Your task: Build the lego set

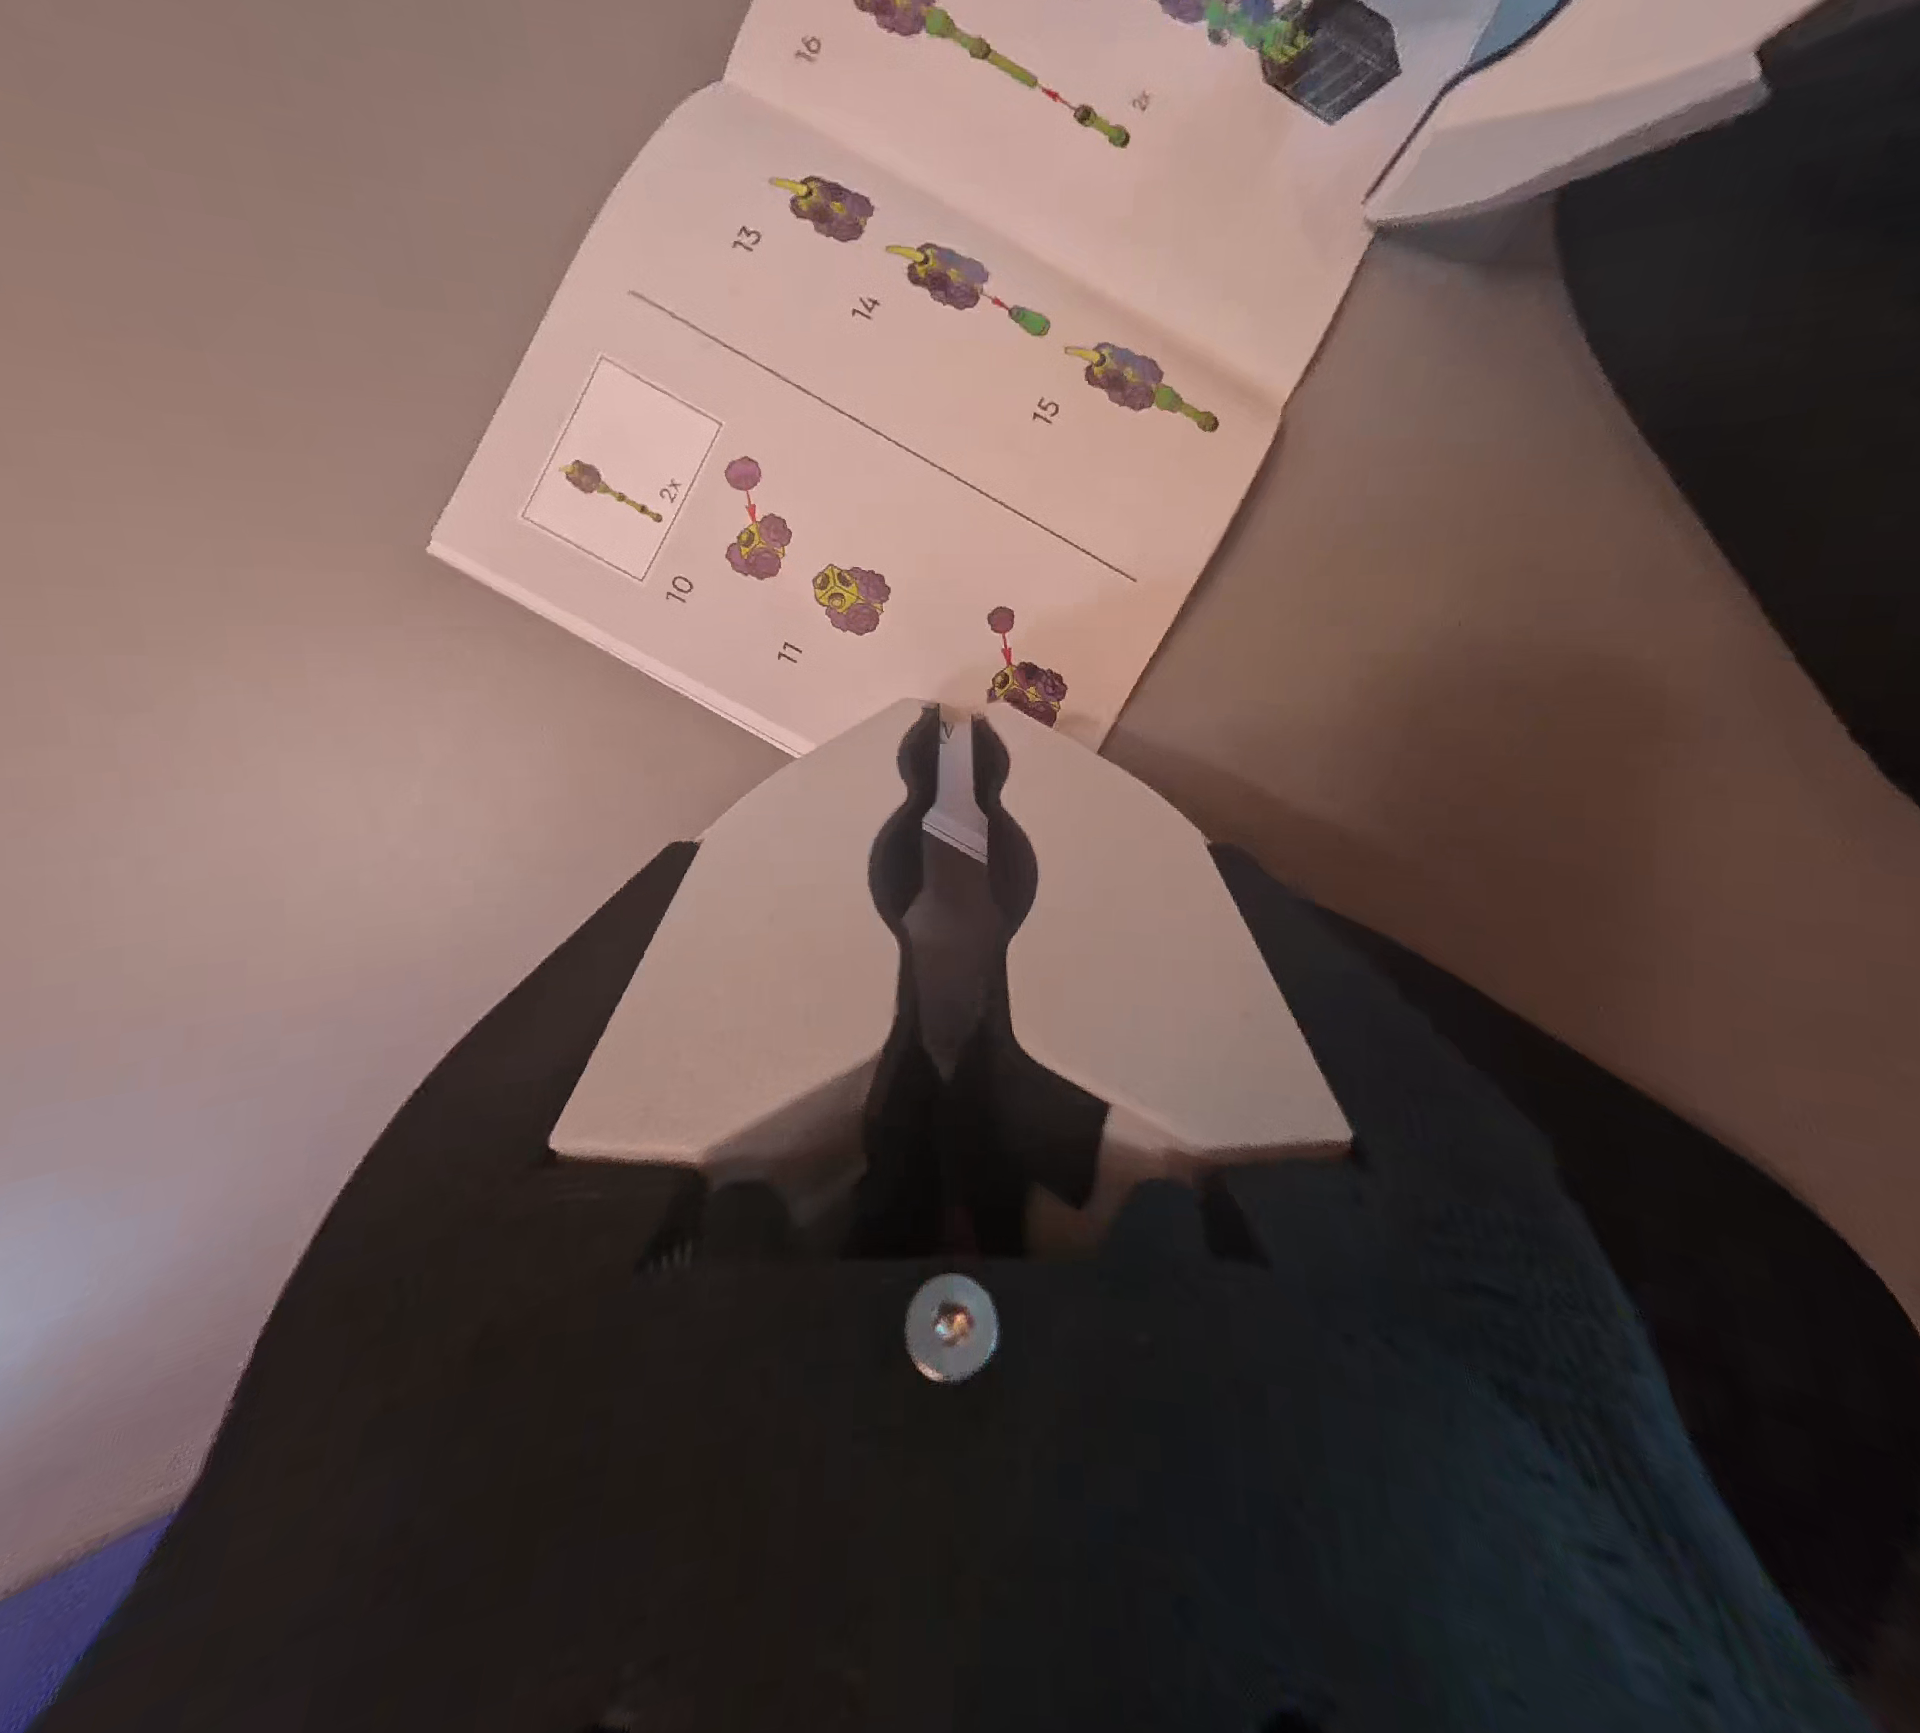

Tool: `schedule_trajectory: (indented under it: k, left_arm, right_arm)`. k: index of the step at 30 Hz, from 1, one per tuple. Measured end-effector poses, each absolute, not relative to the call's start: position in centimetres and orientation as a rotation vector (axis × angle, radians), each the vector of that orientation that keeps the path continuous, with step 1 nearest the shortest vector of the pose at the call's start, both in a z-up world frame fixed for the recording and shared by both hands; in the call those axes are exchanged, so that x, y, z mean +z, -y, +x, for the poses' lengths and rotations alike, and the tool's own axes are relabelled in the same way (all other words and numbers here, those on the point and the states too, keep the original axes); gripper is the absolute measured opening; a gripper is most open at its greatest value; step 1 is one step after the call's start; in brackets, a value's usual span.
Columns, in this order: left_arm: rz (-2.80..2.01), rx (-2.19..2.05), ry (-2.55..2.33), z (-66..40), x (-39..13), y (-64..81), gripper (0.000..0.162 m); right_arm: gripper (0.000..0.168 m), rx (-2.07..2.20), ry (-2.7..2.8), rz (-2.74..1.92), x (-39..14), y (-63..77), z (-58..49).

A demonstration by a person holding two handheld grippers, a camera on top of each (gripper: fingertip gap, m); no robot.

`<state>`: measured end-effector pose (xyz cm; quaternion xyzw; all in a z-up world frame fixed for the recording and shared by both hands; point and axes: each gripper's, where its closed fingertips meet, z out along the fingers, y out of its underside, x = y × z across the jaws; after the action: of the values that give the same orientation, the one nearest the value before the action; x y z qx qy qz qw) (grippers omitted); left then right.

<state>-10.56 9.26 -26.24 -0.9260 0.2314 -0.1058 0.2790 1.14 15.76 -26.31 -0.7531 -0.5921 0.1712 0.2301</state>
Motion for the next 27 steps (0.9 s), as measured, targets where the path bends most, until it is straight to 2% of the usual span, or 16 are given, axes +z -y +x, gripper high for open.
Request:
schedule_trajectory:
  k: [6, 9, 10, 16, 18, 19, 23, 27]
  left_arm:
    - [-2.448, -0.230, -0.540, -10.9, -26.2, -9.9, 0.006]
    - [-2.383, -0.170, -0.502, -11.1, -25.4, -9.8, 0.021]
    - [-2.342, -0.187, -0.487, -10.8, -24.6, -9.6, 0.024]
    - [-2.139, -0.155, -0.408, -9.9, -20.7, -7.9, 0.045]
    - [-2.075, -0.092, -0.383, -10.0, -19.9, -7.5, 0.062]
    - [-2.041, -0.055, -0.354, -10.2, -19.5, -7.3, 0.081]
    - [-1.847, -0.041, -0.225, -10.1, -16.6, -6.5, 0.101]
    - [-1.587, -0.083, -0.203, -9.0, -12.7, -5.4, 0.135]
  right_arm:
    - [0.035, 0.492, 1.505, -2.051, -26.3, -15.7, 1.2]
    - [0.036, 0.484, 1.520, -2.030, -26.2, -15.8, 1.2]
    - [0.045, 0.487, 1.525, -2.016, -26.1, -15.8, 1.1]
    - [0.055, 0.647, 1.434, -1.878, -22.6, -15.7, 0.7]
    - [0.064, 0.663, 1.424, -1.857, -21.8, -15.5, 0.9]
    - [0.070, 0.673, 1.416, -1.838, -21.3, -15.4, 1.0]
    - [0.081, 0.789, 1.318, -1.707, -18.3, -14.3, 1.0]
    - [0.099, 0.880, 1.185, -1.512, -14.7, -13.9, 1.5]
